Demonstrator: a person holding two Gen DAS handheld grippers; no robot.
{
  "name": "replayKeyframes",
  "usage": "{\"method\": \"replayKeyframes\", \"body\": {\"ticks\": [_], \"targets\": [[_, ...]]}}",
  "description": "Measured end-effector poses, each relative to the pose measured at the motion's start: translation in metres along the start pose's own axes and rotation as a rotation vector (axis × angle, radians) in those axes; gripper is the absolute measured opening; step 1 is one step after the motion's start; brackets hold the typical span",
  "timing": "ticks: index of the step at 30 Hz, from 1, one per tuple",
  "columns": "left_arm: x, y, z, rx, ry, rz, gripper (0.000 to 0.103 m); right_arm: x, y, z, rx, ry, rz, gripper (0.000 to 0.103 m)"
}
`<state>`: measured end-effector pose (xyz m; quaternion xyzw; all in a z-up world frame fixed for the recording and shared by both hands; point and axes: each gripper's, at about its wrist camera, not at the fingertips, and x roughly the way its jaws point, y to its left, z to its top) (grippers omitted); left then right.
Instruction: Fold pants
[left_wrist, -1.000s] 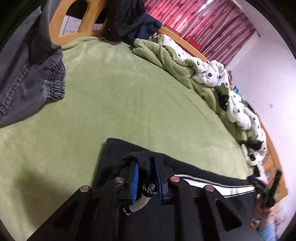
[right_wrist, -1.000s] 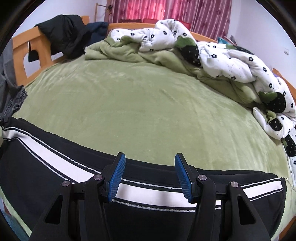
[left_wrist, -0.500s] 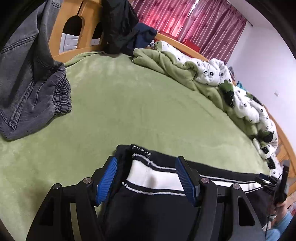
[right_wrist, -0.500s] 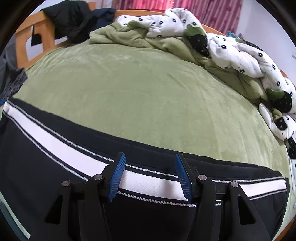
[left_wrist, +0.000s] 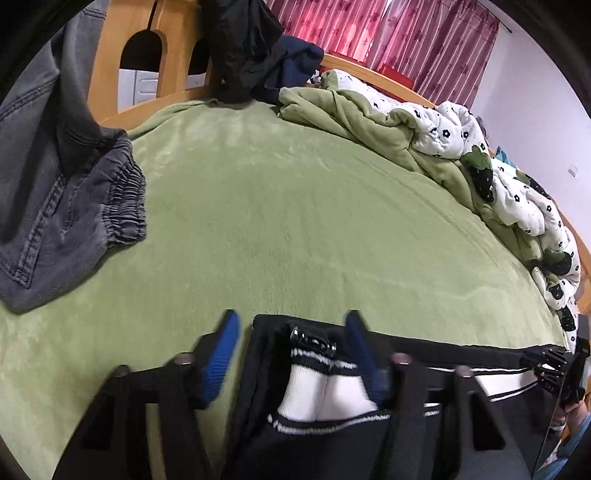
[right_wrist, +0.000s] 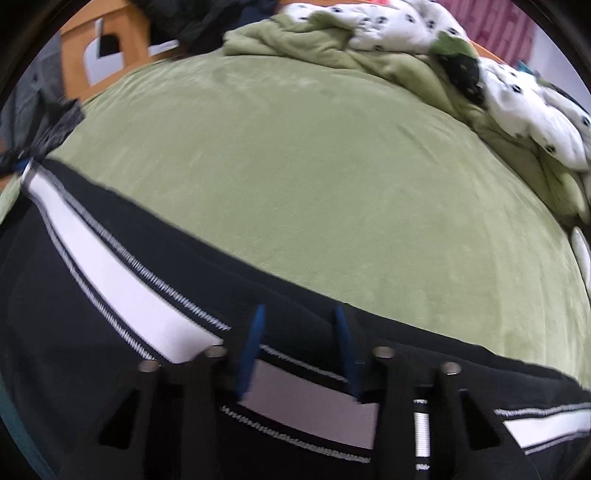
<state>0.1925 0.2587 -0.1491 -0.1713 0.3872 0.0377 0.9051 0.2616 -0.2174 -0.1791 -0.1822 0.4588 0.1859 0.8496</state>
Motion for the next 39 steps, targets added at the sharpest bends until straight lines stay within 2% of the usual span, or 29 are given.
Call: {"method": "replayKeyframes", "body": {"ticks": [1,2,4,6,7,10,12,14,15,16,18,19,21,22,23,25,27,32,36,39], "targets": [[0.004,-0.001,-0.001,0.001,0.013,-0.007,0.022,-0.003,0.004,0.000,-0.035,-0.025,-0.028,0.006],[0.008,-0.001,-0.001,0.005,0.027,-0.013,0.022,-0.007,0.005,0.000,-0.034,-0.060,-0.040,0.004],[0.002,-0.001,-0.003,0.014,-0.026,0.007,0.021,-0.015,-0.002,0.002,0.017,-0.103,-0.026,0.004],[-0.010,-0.001,-0.004,0.003,-0.096,-0.007,0.021,-0.023,-0.005,0.005,0.044,-0.142,-0.021,0.004],[-0.011,-0.001,-0.005,-0.002,-0.103,-0.008,0.021,-0.025,-0.007,0.007,0.052,-0.161,-0.031,0.004],[0.008,0.000,-0.005,0.006,-0.034,0.039,0.022,-0.003,-0.004,0.007,0.053,-0.095,-0.038,0.004],[0.015,0.001,-0.007,0.003,-0.015,0.047,0.022,0.014,0.001,0.004,0.043,-0.058,-0.059,0.004],[0.016,-0.001,-0.007,0.011,-0.008,0.070,0.026,0.017,0.006,0.003,0.047,-0.076,-0.104,0.008],[0.015,-0.001,-0.007,0.009,-0.009,0.082,0.033,0.015,0.007,0.006,0.050,-0.072,-0.118,0.009],[0.014,-0.001,-0.006,0.000,-0.004,0.108,0.047,0.014,0.008,0.007,0.056,-0.065,-0.123,0.011],[0.009,0.002,-0.006,-0.032,0.010,0.155,0.060,0.006,0.003,0.008,0.084,-0.059,-0.117,0.017],[0.004,0.004,-0.008,-0.052,0.008,0.133,0.060,-0.002,-0.001,0.007,0.096,-0.072,-0.108,0.021],[-0.004,0.007,-0.012,-0.070,0.008,0.088,0.060,-0.023,-0.017,0.001,0.135,-0.116,-0.129,0.038],[-0.009,0.006,-0.017,-0.071,0.007,0.070,0.060,-0.030,-0.022,-0.003,0.147,-0.127,-0.143,0.051],[-0.011,0.005,-0.019,-0.066,0.006,0.067,0.060,-0.040,-0.034,-0.009,0.170,-0.148,-0.162,0.056],[-0.017,0.001,-0.026,-0.050,0.003,0.068,0.060,-0.056,-0.059,-0.022,0.225,-0.165,-0.224,0.056],[-0.020,-0.004,-0.031,-0.032,0.005,0.069,0.060,-0.066,-0.084,-0.034,0.258,-0.154,-0.233,0.056],[-0.024,-0.015,-0.041,-0.033,0.027,0.060,0.061,-0.069,-0.129,-0.054,0.159,-0.109,-0.253,0.056],[-0.027,-0.027,-0.044,-0.011,-0.007,0.130,0.062,-0.042,-0.166,-0.056,0.121,-0.010,-0.180,0.054],[-0.035,-0.028,-0.042,-0.041,-0.040,0.136,0.062,-0.032,-0.175,-0.063,0.089,-0.006,-0.099,0.051]]}}
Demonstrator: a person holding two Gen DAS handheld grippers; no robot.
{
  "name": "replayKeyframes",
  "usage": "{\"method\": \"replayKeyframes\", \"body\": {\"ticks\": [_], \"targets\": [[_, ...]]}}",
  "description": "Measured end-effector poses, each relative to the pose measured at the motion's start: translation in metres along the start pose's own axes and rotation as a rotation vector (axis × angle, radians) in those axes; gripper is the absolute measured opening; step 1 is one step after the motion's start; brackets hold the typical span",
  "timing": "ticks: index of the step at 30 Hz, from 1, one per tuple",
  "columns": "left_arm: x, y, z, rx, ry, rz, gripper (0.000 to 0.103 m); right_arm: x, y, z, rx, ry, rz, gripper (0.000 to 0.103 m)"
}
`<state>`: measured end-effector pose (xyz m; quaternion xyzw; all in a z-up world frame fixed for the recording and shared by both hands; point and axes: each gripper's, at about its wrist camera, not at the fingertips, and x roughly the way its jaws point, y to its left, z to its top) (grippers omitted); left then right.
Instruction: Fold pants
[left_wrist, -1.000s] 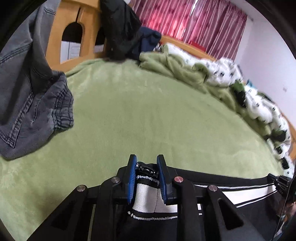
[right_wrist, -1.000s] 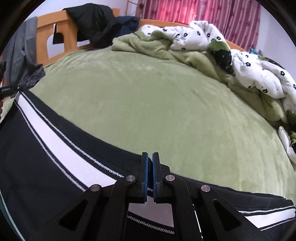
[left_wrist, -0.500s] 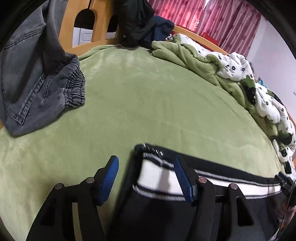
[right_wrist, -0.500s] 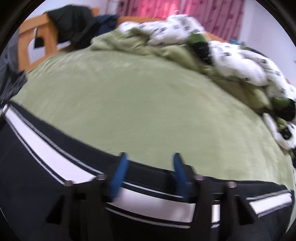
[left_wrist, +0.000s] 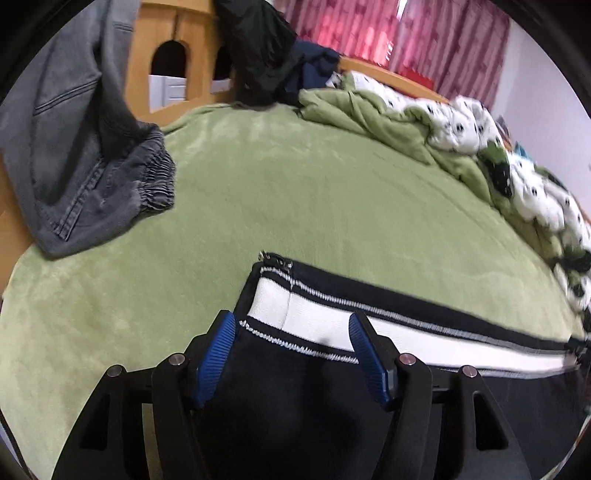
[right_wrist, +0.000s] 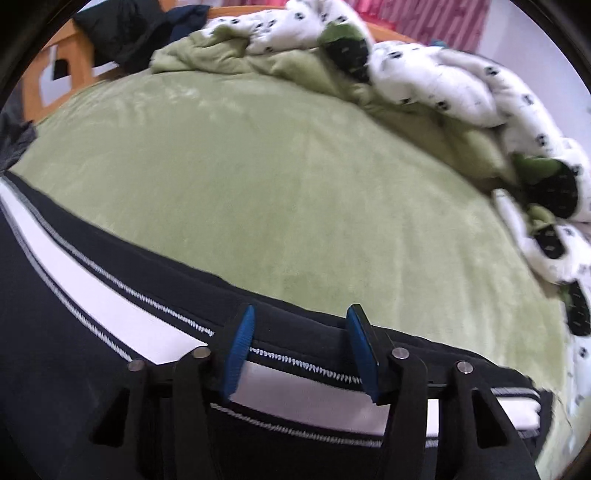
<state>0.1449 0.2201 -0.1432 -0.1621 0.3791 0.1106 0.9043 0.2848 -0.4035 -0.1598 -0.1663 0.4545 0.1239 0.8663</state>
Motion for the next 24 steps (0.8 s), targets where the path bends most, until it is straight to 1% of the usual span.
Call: {"method": "replayKeyframes", "body": {"ticks": [1,2,3,4,5,6,8,9,10,12,13,15,16,17,19,20,21,22,23,24], "targets": [[0.000,0.000,0.000,-0.010,0.010,-0.005,0.062,0.005,0.000,-0.002,-0.022,-0.002,0.026,0.047],[0.000,0.000,0.001,-0.010,0.025,-0.001,0.062,0.008,0.001,-0.004,-0.037,0.003,0.057,0.031],[0.000,0.000,0.000,-0.009,0.030,0.014,0.062,0.009,0.005,-0.006,-0.057,0.012,0.092,0.018],[-0.001,0.000,-0.001,-0.007,0.029,0.032,0.062,0.010,0.013,-0.007,-0.117,0.008,0.086,0.007],[-0.002,0.000,-0.003,-0.006,0.030,0.051,0.062,0.007,0.017,-0.007,-0.155,-0.009,0.065,0.005],[-0.003,0.001,-0.004,-0.008,0.033,0.062,0.062,0.003,0.018,-0.007,-0.160,-0.027,0.064,0.004],[-0.005,0.003,-0.006,-0.027,0.036,0.062,0.062,-0.006,0.005,-0.002,-0.088,-0.082,0.106,0.003],[-0.005,0.003,-0.007,-0.041,0.037,0.059,0.062,-0.005,-0.001,0.000,-0.060,-0.095,0.122,0.003],[-0.004,0.004,-0.007,-0.058,0.042,0.058,0.062,-0.001,0.000,0.000,-0.054,-0.095,0.115,0.003],[-0.001,0.002,-0.006,-0.082,0.062,0.050,0.062,0.013,0.006,-0.002,-0.060,-0.064,0.084,0.003],[-0.001,0.001,-0.006,-0.086,0.063,0.044,0.062,0.020,0.014,-0.005,-0.071,-0.054,0.041,0.004],[-0.006,-0.004,-0.005,-0.080,0.054,0.042,0.062,0.018,0.018,-0.006,-0.079,-0.076,-0.013,0.007],[-0.008,-0.005,-0.004,-0.072,0.048,0.041,0.062,0.013,0.018,-0.006,-0.068,-0.083,-0.024,0.010],[-0.013,-0.007,-0.004,-0.060,0.039,0.039,0.062,0.004,0.014,-0.006,-0.034,-0.094,-0.014,0.013],[-0.024,-0.008,-0.005,-0.039,0.023,0.039,0.062,-0.017,-0.001,-0.011,0.057,-0.133,-0.012,0.016],[-0.029,-0.008,-0.006,-0.027,0.015,0.039,0.062,-0.026,-0.009,-0.014,0.103,-0.152,-0.022,0.023],[-0.032,-0.007,-0.007,-0.018,0.011,0.036,0.062,-0.033,-0.019,-0.019,0.151,-0.168,-0.030,0.027],[-0.036,-0.005,-0.010,-0.009,0.008,0.030,0.062,-0.034,-0.026,-0.021,0.187,-0.159,-0.050,0.034],[-0.037,-0.004,-0.012,-0.007,0.010,0.022,0.062,-0.028,-0.032,-0.023,0.211,-0.116,-0.078,0.036],[-0.036,-0.004,-0.014,-0.006,0.015,0.013,0.062,-0.020,-0.035,-0.024,0.222,-0.071,-0.092,0.036]]}}
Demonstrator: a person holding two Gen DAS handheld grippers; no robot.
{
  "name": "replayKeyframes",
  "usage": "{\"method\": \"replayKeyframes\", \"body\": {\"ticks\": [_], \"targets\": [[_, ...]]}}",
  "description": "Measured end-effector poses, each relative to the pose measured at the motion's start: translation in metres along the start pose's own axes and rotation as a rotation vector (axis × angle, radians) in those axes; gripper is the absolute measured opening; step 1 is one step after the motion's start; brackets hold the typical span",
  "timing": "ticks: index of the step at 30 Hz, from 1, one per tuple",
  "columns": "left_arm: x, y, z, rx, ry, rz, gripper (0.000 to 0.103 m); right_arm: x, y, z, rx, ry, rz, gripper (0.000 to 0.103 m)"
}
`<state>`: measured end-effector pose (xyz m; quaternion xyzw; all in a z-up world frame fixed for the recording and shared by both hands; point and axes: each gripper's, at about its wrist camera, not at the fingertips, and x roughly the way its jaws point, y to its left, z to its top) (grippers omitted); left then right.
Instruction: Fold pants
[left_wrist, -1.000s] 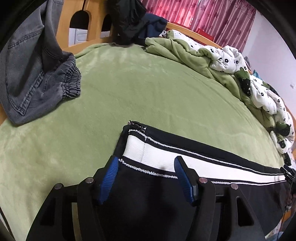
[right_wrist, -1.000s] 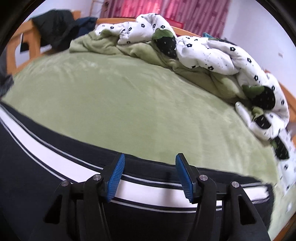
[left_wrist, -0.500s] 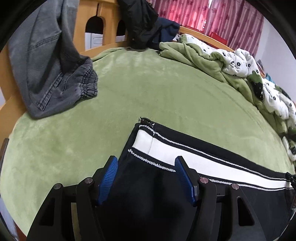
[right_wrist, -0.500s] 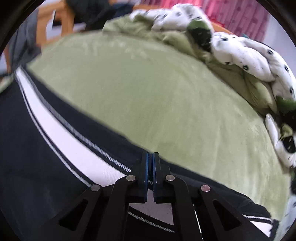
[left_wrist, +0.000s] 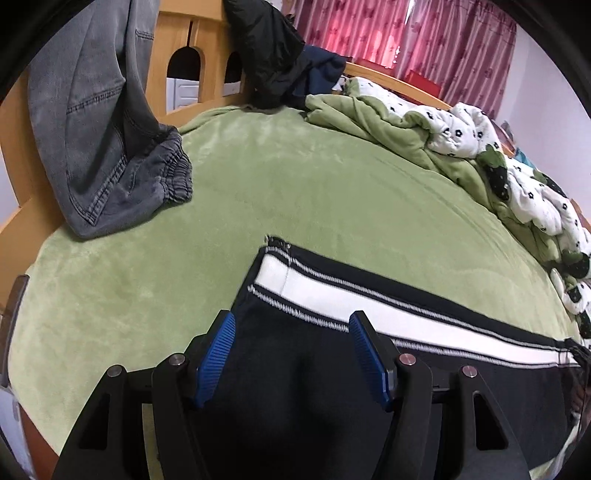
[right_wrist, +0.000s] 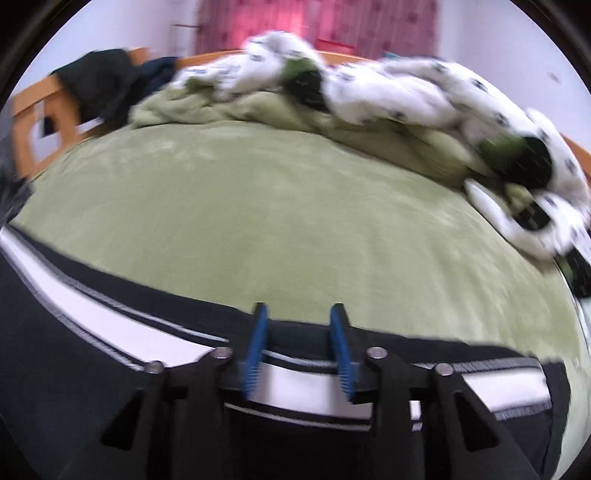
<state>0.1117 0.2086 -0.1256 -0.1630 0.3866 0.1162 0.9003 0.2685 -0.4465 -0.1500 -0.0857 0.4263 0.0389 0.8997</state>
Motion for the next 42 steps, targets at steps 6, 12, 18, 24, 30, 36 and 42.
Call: {"method": "replayKeyframes", "body": {"ticks": [6,12,18,24,30,36,42], "targets": [[-0.010,0.012,-0.010,-0.036,0.028,-0.044,0.062,0.012,0.009,0.007,0.078,0.095,-0.064,0.035],[-0.042,0.041,-0.031,-0.062,0.027,-0.100,0.062,-0.059,0.062,0.013,0.090,0.023,-0.042,0.052],[-0.076,0.058,-0.027,-0.032,0.018,-0.101,0.062,-0.109,0.117,0.009,0.178,0.012,0.101,0.053],[-0.130,0.048,0.002,0.067,-0.025,-0.086,0.062,-0.128,0.167,-0.004,0.156,-0.034,0.079,0.069],[-0.135,0.030,-0.012,0.060,0.003,-0.145,0.062,-0.142,0.188,-0.022,0.206,-0.077,0.136,0.078],[-0.098,0.036,-0.069,-0.088,0.093,-0.280,0.060,-0.139,0.183,-0.053,0.272,-0.120,0.132,0.093],[-0.047,0.052,-0.113,-0.217,0.178,-0.326,0.060,-0.122,0.175,-0.061,0.317,-0.024,0.095,0.093]]}}
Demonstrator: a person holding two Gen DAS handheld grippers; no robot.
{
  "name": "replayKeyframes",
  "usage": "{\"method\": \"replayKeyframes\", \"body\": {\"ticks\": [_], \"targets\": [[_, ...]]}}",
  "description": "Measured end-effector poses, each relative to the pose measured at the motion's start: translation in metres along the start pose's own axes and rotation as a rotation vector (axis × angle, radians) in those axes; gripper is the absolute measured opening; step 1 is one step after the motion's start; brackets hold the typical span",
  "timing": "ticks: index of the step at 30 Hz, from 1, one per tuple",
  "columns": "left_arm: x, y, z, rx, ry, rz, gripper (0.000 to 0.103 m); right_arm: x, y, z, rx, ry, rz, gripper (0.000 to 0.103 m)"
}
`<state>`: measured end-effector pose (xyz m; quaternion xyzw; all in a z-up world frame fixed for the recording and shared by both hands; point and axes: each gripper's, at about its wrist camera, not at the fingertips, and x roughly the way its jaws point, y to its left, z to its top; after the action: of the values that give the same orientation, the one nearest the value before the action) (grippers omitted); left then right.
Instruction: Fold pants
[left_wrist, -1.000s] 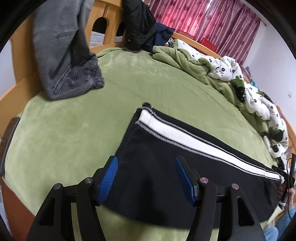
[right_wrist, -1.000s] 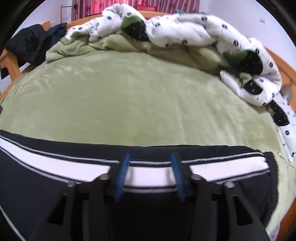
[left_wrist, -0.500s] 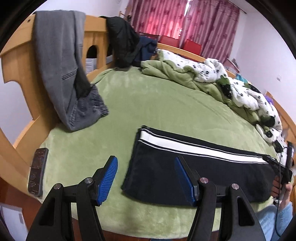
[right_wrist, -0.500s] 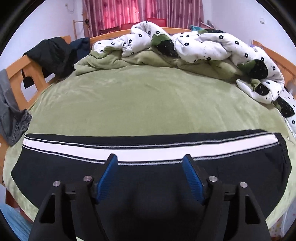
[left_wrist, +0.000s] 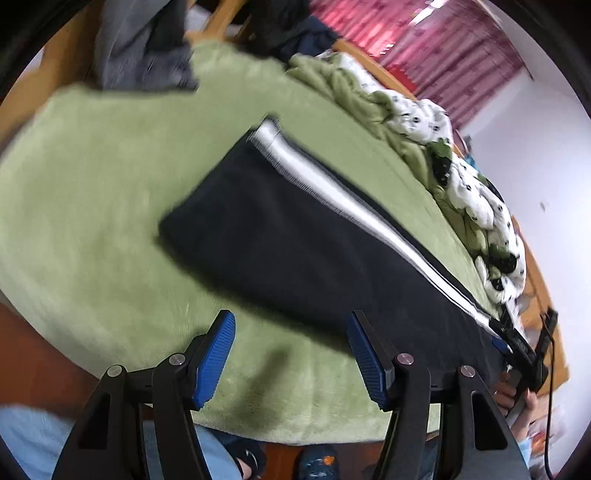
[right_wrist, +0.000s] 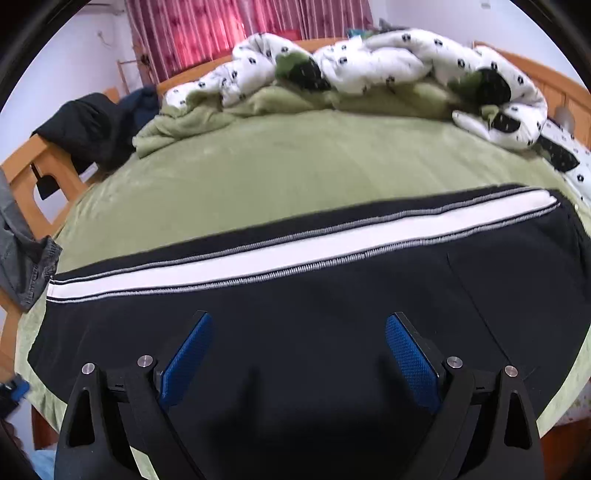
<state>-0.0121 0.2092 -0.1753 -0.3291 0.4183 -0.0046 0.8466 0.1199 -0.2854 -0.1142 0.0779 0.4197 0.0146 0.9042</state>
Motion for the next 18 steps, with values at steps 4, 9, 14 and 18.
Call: {"method": "replayKeyframes", "body": {"ticks": [4,9,14,18], "targets": [[0.024,0.026,-0.002,-0.131,-0.035,-0.096,0.057,-0.005,-0.006,-0.005,-0.013,-0.042,-0.061,0.093],[0.036,0.033,0.010,-0.210,-0.125,-0.161,0.047,-0.005,-0.016,-0.012,-0.029,0.000,-0.090,0.090],[0.027,0.036,0.026,-0.234,-0.194,-0.143,0.009,-0.011,-0.022,-0.017,-0.067,-0.004,-0.143,0.090],[0.007,0.006,0.033,-0.038,-0.255,-0.030,0.009,-0.018,-0.027,-0.018,-0.064,-0.029,-0.160,0.090]]}}
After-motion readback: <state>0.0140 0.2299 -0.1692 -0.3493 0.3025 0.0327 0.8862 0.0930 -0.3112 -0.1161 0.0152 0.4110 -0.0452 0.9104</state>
